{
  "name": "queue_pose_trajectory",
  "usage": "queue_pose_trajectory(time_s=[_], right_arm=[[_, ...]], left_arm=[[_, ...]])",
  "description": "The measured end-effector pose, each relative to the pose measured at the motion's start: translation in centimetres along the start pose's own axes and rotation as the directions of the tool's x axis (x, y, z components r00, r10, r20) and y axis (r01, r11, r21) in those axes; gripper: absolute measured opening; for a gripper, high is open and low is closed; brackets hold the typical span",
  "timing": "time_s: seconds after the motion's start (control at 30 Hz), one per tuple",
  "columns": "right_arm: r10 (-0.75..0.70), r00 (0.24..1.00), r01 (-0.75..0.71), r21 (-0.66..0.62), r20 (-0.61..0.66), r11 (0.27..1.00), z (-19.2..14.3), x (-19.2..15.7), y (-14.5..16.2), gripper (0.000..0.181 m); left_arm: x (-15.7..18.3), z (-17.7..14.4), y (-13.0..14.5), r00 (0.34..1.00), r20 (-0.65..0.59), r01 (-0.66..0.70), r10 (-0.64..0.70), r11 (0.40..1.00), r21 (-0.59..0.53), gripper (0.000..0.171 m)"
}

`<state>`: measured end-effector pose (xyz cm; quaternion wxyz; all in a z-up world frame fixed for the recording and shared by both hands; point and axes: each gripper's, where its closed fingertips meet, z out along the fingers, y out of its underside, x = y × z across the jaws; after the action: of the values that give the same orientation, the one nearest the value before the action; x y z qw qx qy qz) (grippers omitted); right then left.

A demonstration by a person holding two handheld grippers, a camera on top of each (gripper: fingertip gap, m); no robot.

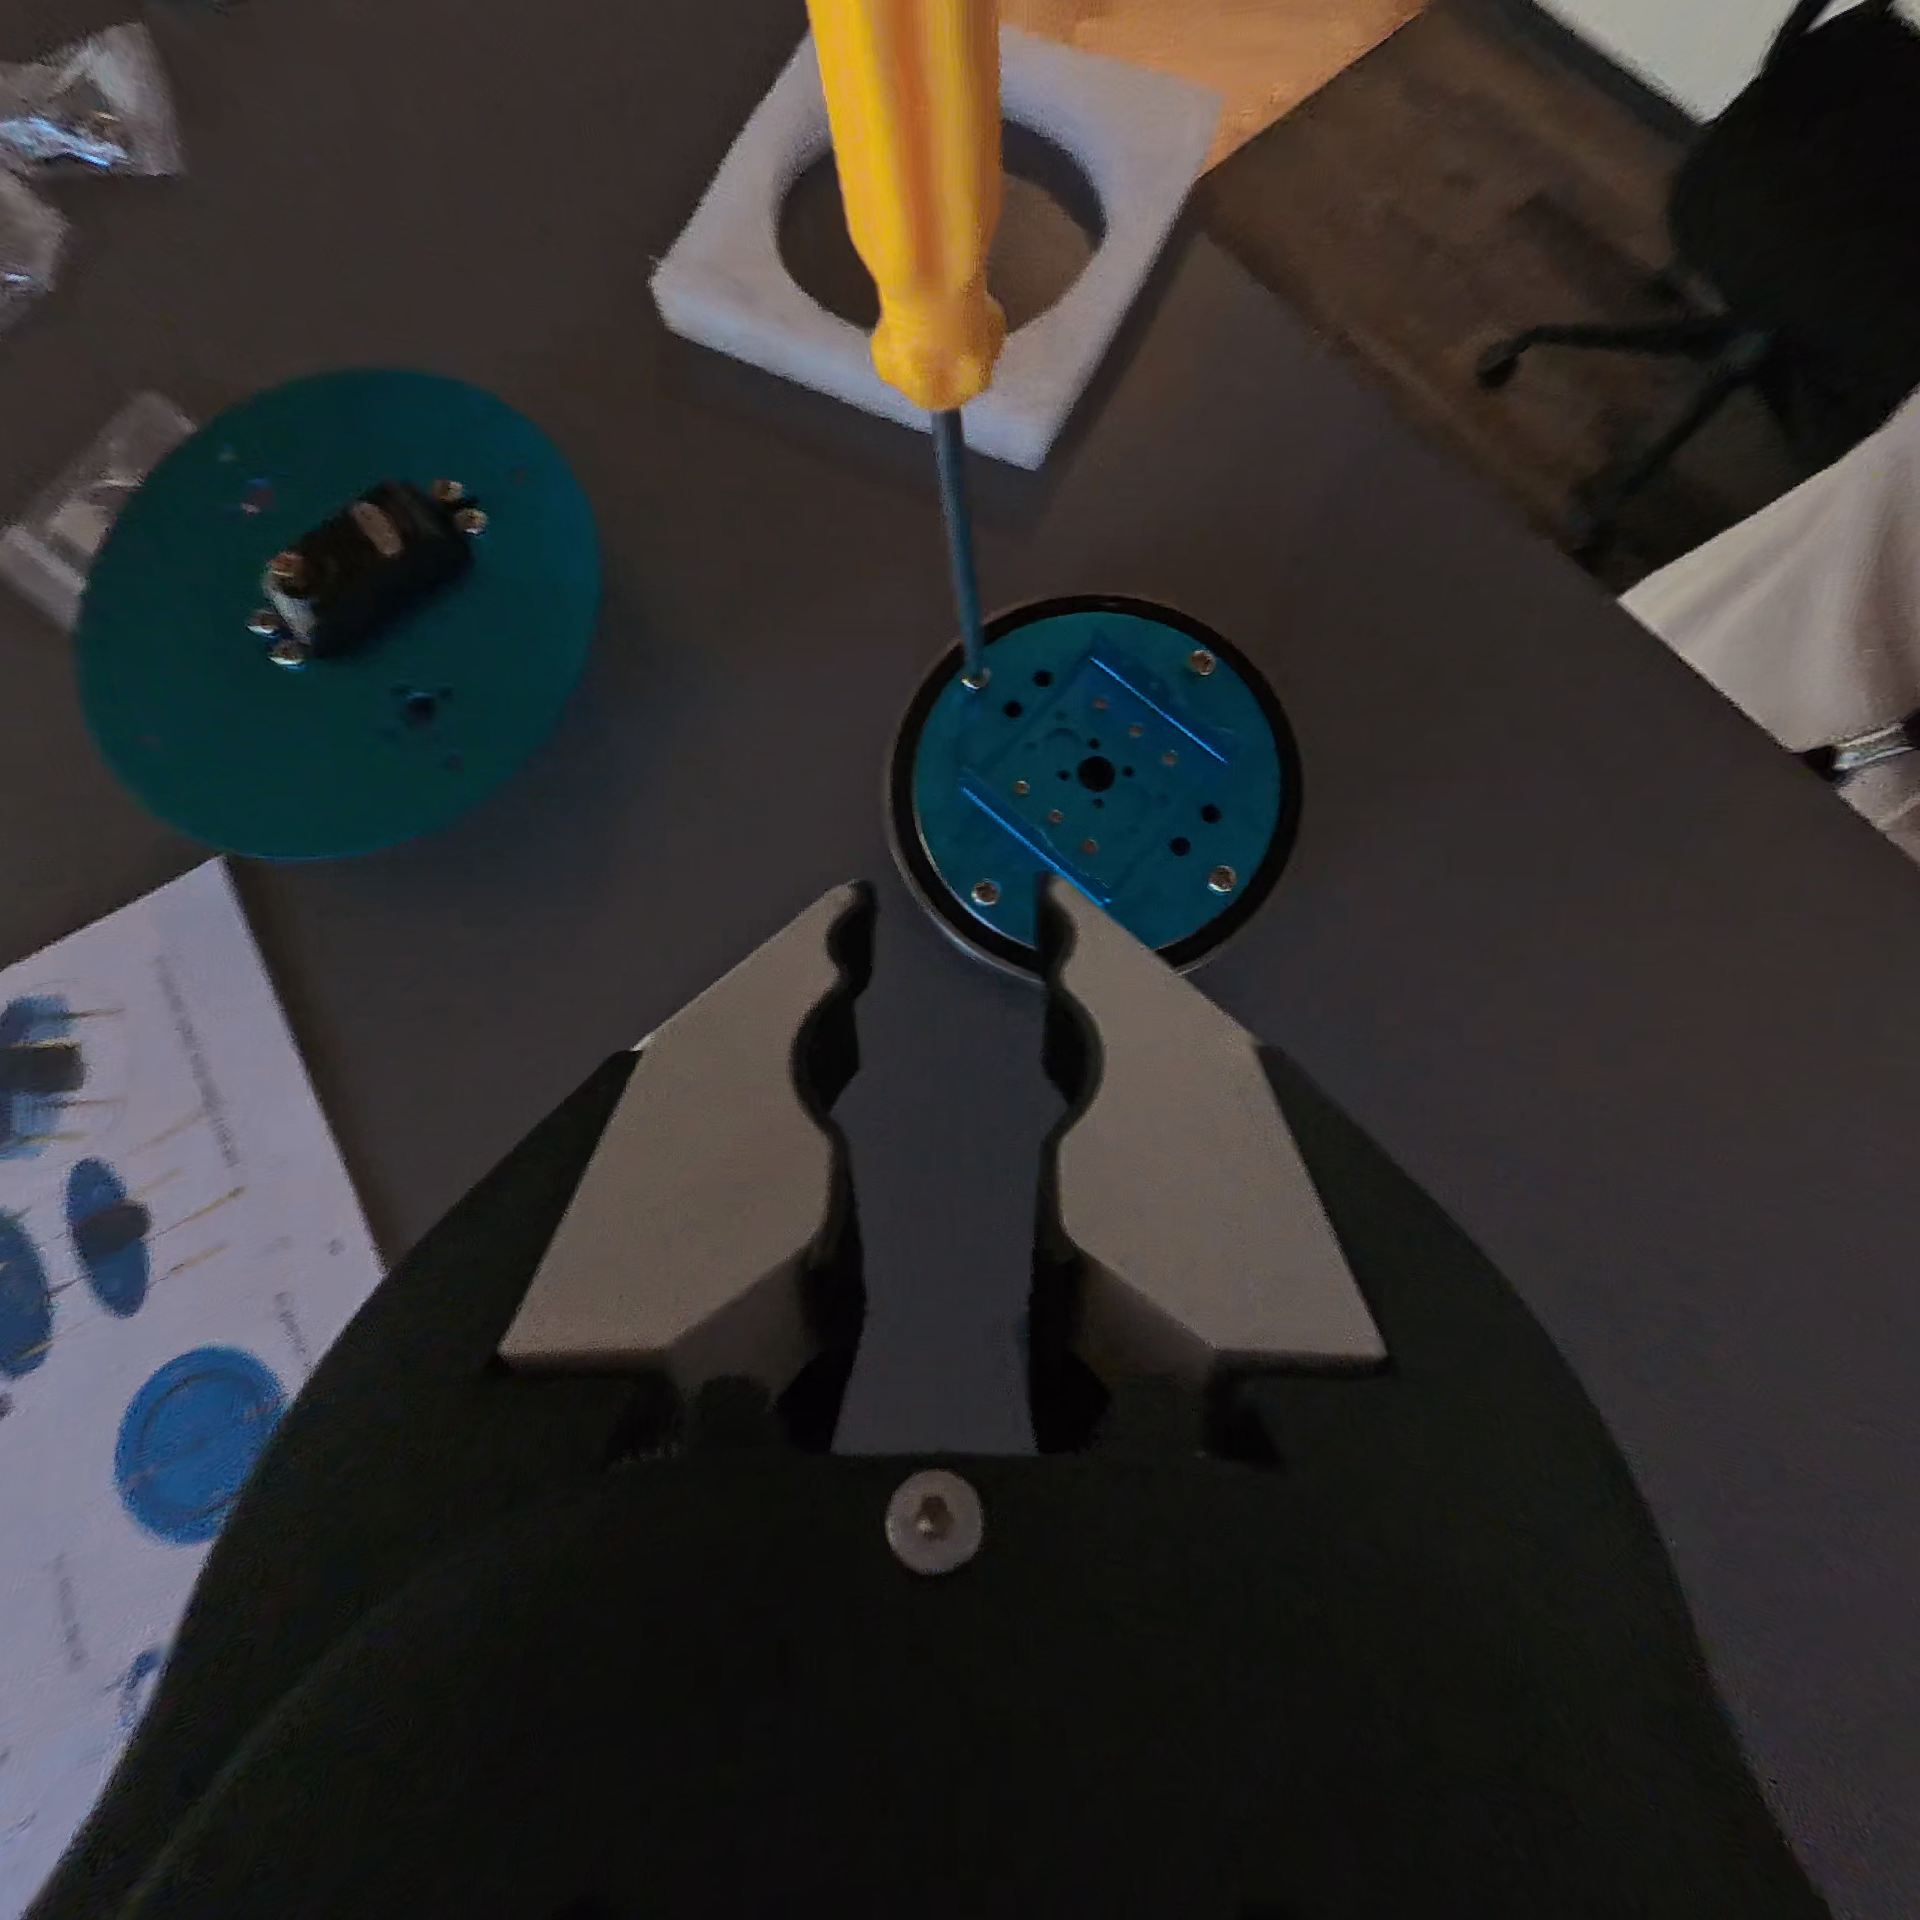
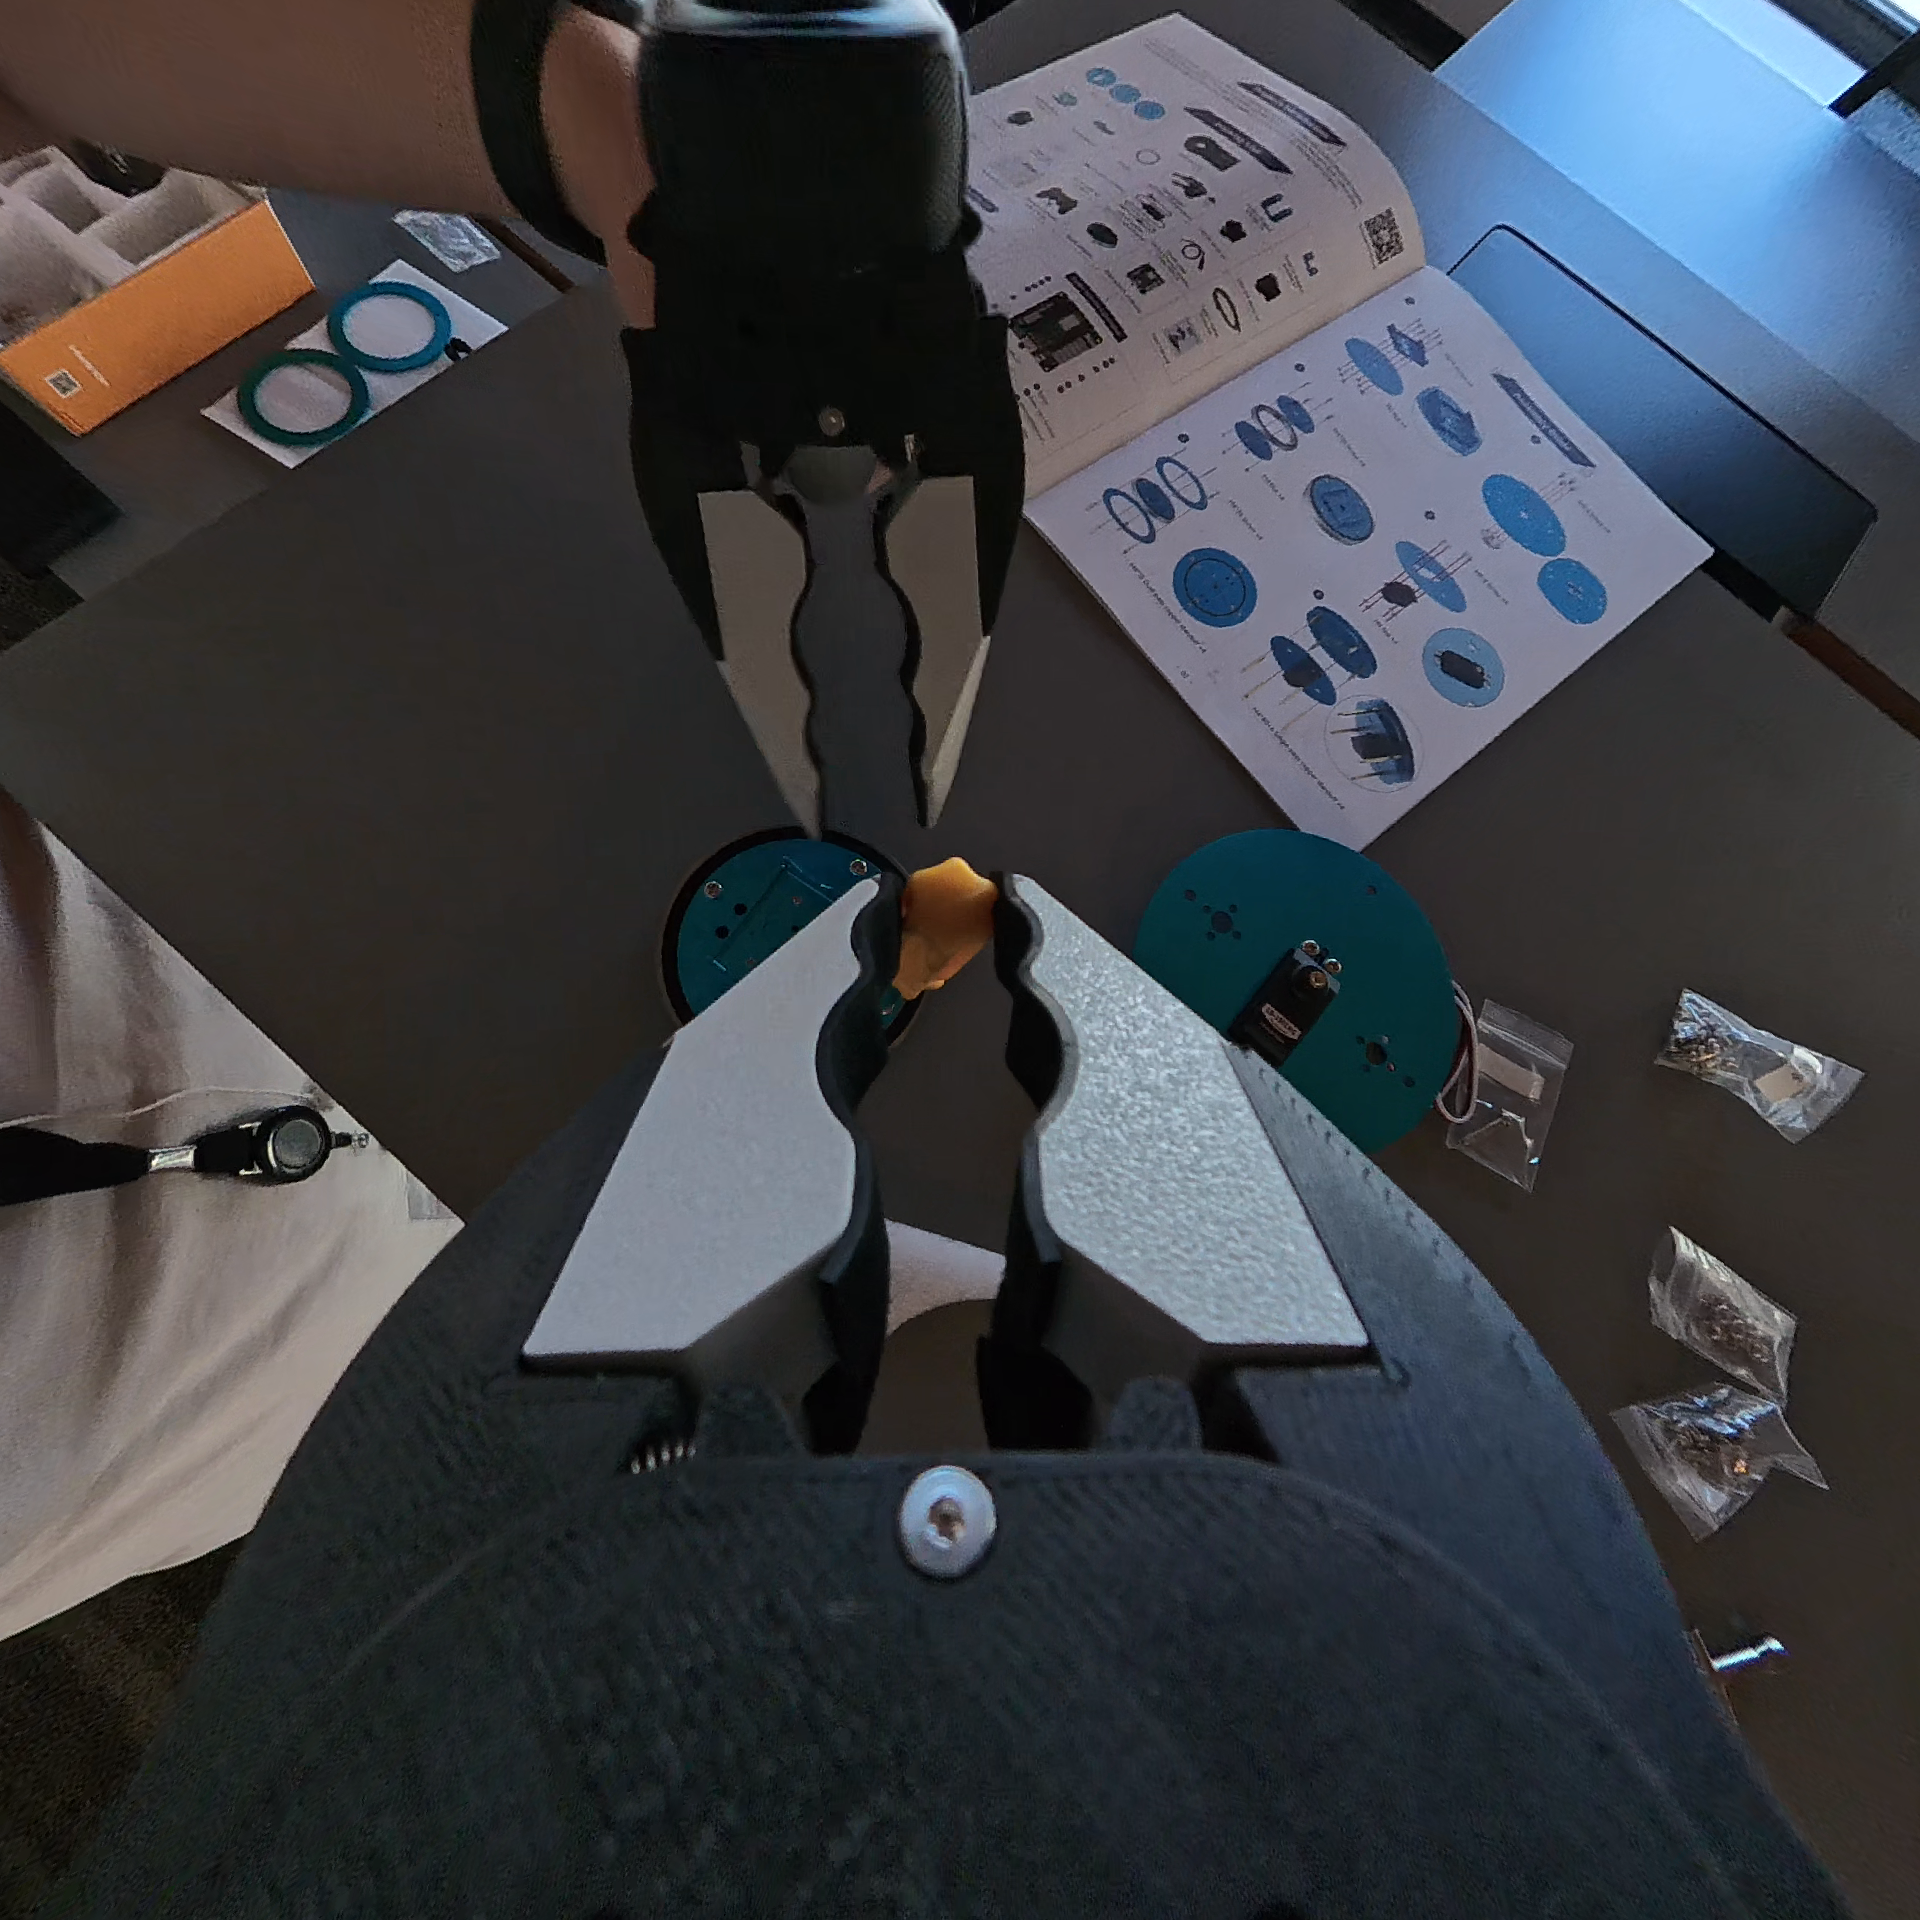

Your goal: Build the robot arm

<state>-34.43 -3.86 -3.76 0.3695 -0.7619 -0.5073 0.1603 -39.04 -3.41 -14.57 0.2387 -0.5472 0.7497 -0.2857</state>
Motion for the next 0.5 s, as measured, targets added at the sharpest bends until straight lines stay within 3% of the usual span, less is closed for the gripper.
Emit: queue_pose_trajectory(time_s=[0.13,0.3,0.4,0.5], right_arm=[[-0.001,1.0,0.001,0.002,0.007,1.0,0.0,0.0,0.0,0.017],[0.023,1.0,-0.023,0.005,0.009,1.0,0.0,0.3,0.2,0.017],[0.038,0.999,-0.038,0.006,0.007,0.999,-0.1,0.6,0.3,0.017],[0.041,0.999,-0.041,0.011,0.006,0.999,-0.1,0.6,0.3,0.017]], left_arm=[[1.9,0.9,-0.2,0.971,-0.223,0.109,-0.089,0.991,0.076,0.087],[2.5,2.5,1.3,0.976,-0.203,-0.078,0.08,0.997,0.019,0.121],[3.1,2.5,0.5,0.975,-0.19,-0.115,0.115,0.993,0.011,0.109],[3.3,1.1,-1.4,0.967,-0.182,-0.162,0.178,0.982,0.099,0.066]])
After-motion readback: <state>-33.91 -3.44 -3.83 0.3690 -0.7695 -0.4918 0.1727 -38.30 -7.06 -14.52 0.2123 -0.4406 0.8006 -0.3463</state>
